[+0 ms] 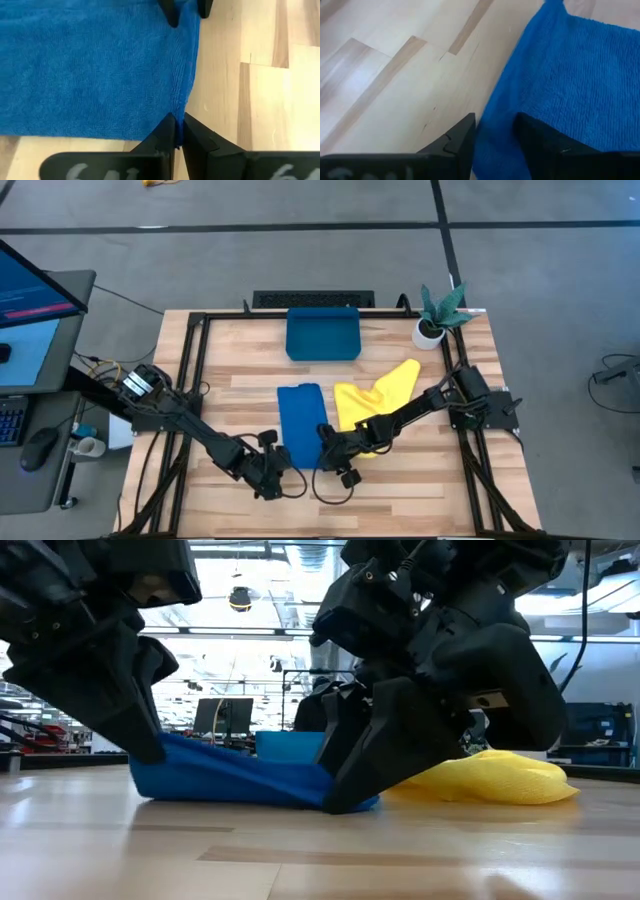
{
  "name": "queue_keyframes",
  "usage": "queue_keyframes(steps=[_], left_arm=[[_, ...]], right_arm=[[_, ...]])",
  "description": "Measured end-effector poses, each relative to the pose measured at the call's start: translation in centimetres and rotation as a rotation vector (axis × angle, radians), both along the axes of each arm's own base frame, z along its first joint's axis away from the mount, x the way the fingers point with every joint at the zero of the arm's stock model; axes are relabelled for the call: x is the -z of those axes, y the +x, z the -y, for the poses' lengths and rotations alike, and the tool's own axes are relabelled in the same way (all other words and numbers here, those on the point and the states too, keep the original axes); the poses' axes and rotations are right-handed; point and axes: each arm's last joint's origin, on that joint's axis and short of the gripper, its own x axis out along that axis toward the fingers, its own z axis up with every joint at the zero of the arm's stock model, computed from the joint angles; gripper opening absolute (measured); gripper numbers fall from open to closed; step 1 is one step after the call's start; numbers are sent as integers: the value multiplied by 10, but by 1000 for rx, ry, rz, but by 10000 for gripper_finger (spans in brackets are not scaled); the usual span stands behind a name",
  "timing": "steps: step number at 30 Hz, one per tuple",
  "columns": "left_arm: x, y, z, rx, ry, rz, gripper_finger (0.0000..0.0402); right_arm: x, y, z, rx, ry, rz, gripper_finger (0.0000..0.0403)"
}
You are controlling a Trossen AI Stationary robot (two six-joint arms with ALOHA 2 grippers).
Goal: Roll microfiber towels into tight, uniform cylinder then place into a basket
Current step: Fold the blue towel
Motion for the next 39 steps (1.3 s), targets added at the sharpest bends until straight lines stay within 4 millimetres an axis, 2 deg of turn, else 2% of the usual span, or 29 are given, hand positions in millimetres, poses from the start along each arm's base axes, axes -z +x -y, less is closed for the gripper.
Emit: queue_keyframes(steps=[6,14,16,22,27,35,39], left_arm=[[-4,-1,-1,0,-4,10,13],[-4,-2,-1,3,3,0,13],[-4,-3,1,18,11,-1,13],[-4,-8,8,46,15,3,13],[-5,-13,16,72,15,3,13],[-40,-20,45,101,150,55,13],[-56,-23,55,82,186,86,13]], right_arm=[[0,0,0,0,-1,-3,148],[-1,1,0,1,-4,-7,30],[-4,0,0,2,-9,-15,12],[-18,-5,-6,-7,-1,-3,29],[-36,-8,-15,-4,41,30,10],[-50,-9,-35,-47,57,45,22],[-57,-10,-48,-65,72,62,11]])
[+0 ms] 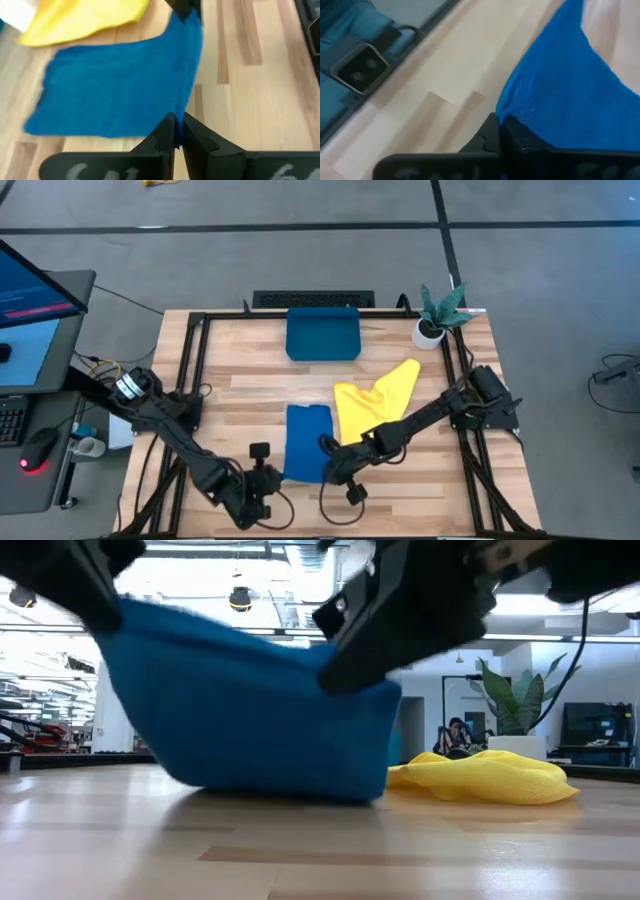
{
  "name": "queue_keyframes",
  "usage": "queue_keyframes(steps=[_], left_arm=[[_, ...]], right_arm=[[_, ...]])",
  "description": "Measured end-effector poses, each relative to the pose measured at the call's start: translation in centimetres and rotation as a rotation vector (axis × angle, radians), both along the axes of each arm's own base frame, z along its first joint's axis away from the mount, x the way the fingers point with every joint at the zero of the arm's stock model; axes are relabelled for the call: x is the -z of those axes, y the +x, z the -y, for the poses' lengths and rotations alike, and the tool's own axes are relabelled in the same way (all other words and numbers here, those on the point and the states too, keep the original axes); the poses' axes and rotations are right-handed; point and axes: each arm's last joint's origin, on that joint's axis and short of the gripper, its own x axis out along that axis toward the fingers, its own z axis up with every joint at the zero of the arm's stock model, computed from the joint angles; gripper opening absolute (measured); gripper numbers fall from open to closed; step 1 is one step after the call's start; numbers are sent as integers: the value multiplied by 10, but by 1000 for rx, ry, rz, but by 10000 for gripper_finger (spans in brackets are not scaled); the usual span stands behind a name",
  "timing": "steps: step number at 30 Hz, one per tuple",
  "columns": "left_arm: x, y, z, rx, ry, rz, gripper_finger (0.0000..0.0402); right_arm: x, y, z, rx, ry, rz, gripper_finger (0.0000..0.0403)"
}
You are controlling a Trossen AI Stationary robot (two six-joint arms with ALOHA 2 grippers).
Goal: Roll microfiber towels into tight, uniform cylinder then place into a basket
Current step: Fold the blue towel
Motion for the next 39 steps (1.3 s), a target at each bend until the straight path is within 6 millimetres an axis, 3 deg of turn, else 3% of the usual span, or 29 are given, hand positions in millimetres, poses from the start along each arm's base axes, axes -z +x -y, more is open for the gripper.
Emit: queue_keyframes(steps=[4,8,21,33,39], left_arm=[[-3,0,1,-4,17,15,13],[-1,4,-10,-41,72,-8,13],[4,20,-59,-191,208,-148,13],[35,33,-112,-312,254,-198,13],[37,35,-122,-339,247,-213,13]], right_arm=[[-7,0,-8,-41,-31,15,10],[-8,0,-3,22,-157,4,18],[-2,16,54,152,-267,-79,13],[4,23,105,317,-253,-175,12],[7,26,116,378,-231,-192,12]])
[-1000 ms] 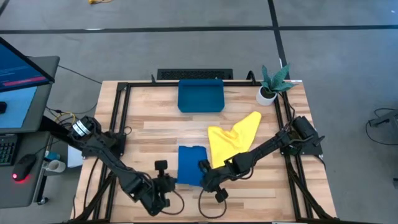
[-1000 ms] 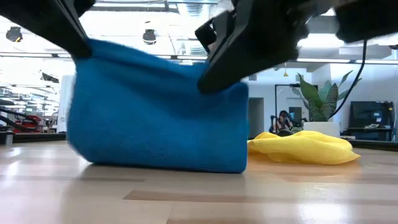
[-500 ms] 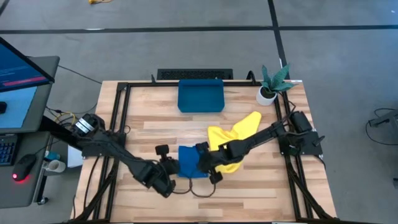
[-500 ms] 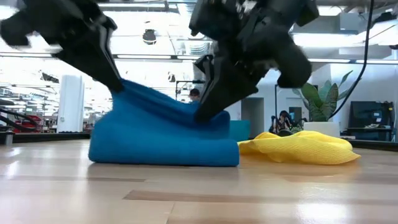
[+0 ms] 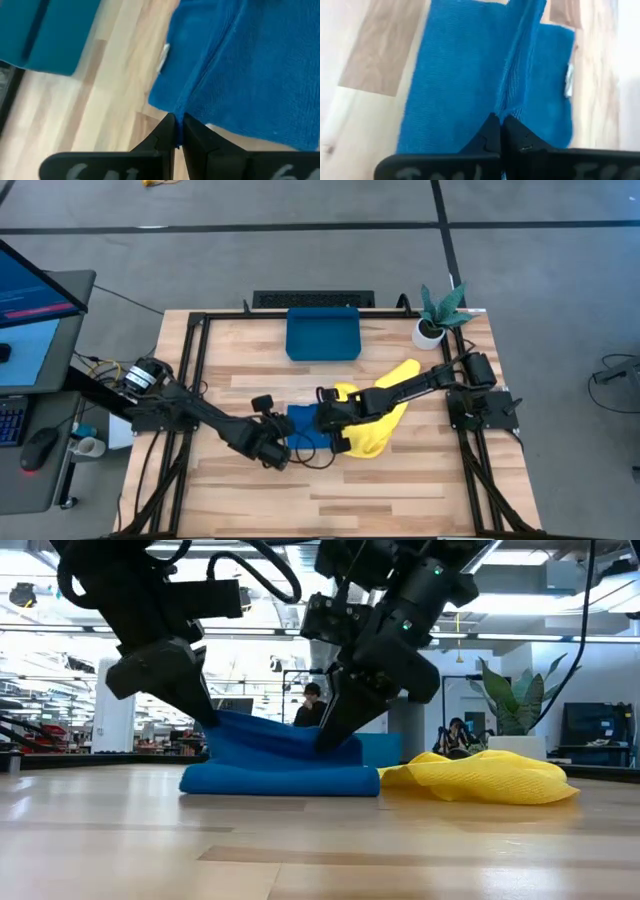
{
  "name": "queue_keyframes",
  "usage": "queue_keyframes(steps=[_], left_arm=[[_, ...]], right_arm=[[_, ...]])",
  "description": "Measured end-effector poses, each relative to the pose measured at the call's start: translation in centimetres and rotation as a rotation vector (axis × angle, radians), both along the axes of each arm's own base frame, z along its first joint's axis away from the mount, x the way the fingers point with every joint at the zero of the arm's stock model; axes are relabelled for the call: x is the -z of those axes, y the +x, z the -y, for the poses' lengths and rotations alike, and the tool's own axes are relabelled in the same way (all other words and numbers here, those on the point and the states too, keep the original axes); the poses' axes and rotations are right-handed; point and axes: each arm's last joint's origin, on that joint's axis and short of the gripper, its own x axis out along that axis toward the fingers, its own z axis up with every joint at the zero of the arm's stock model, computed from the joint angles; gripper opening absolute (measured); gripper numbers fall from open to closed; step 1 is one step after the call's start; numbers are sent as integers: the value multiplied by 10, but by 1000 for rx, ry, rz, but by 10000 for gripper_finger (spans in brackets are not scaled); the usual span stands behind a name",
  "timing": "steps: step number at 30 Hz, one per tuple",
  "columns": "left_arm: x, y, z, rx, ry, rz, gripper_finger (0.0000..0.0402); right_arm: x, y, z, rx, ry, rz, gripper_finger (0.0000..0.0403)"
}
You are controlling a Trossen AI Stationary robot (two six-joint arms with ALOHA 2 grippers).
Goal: Roll microfiber towels into tight, uniform cylinder then place into a basket
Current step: Fold the blue towel
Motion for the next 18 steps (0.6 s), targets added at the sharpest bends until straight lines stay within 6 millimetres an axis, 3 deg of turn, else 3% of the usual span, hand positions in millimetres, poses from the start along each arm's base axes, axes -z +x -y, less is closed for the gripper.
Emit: queue_keyframes(steps=[18], left_arm=[[-1,4,-4,19,-27,-22,13]], right_arm=[[0,-2,-2,35,5,-18,12]])
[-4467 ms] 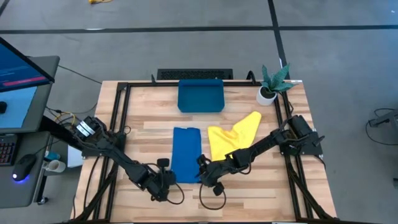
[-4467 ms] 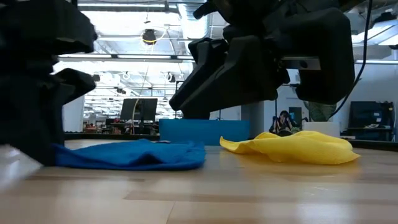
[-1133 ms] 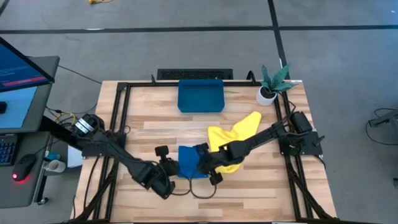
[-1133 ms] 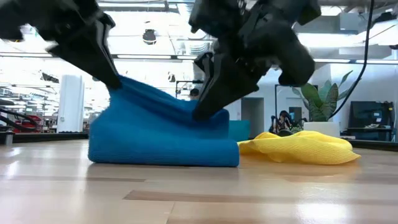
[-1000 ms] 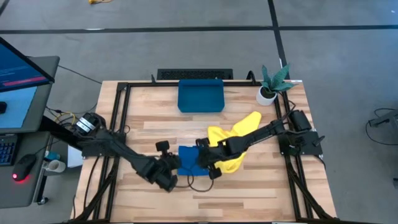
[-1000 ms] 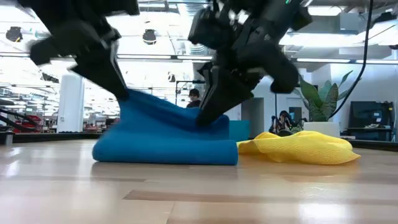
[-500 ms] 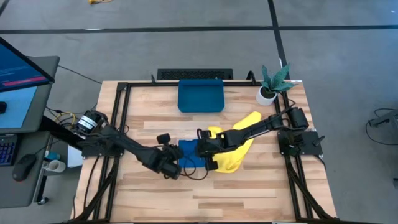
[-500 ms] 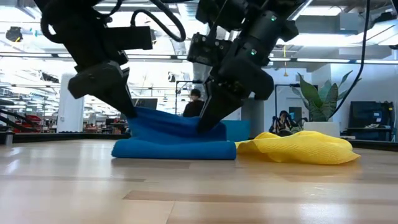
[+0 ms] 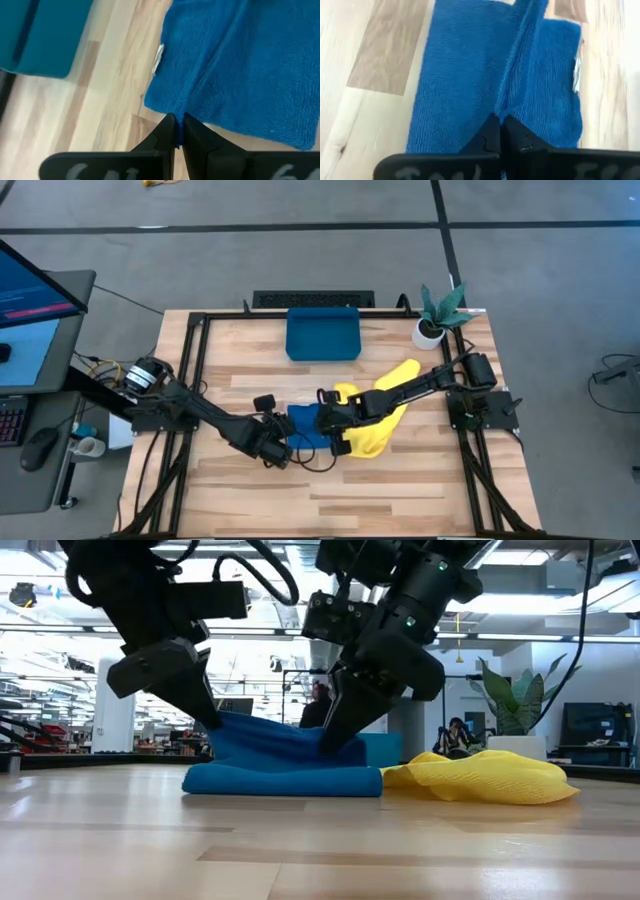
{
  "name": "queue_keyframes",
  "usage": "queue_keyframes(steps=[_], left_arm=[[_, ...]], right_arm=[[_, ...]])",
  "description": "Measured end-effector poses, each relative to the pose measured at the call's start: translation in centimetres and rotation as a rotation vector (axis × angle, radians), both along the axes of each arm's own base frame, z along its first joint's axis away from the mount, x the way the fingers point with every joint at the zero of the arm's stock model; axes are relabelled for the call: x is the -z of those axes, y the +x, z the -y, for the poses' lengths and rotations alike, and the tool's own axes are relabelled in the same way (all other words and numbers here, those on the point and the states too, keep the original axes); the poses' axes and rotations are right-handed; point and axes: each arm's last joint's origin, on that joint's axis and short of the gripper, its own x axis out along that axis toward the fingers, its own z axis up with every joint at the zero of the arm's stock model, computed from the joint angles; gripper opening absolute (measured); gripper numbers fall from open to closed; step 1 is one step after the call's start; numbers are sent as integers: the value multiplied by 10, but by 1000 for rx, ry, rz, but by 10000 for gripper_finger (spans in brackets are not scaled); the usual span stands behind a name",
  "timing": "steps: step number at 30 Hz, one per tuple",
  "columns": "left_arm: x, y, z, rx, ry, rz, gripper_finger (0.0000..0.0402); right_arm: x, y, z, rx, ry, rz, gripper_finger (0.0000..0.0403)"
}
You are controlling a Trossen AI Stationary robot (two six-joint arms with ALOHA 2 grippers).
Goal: Roll microfiber towels into tight, uniform cylinder then place into a basket
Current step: Fold the blue towel
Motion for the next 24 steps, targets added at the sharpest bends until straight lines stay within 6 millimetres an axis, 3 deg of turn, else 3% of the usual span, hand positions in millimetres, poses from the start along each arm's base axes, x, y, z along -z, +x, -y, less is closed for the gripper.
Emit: queue_keyframes(steps=[8,24], left_arm=[[0,2,-5,2,1,-10,22],[1,1,-2,4,-75,-32,95]], right_arm=[[0,0,4,15,-1,-6,16],[0,2,7,39,12,8,16]])
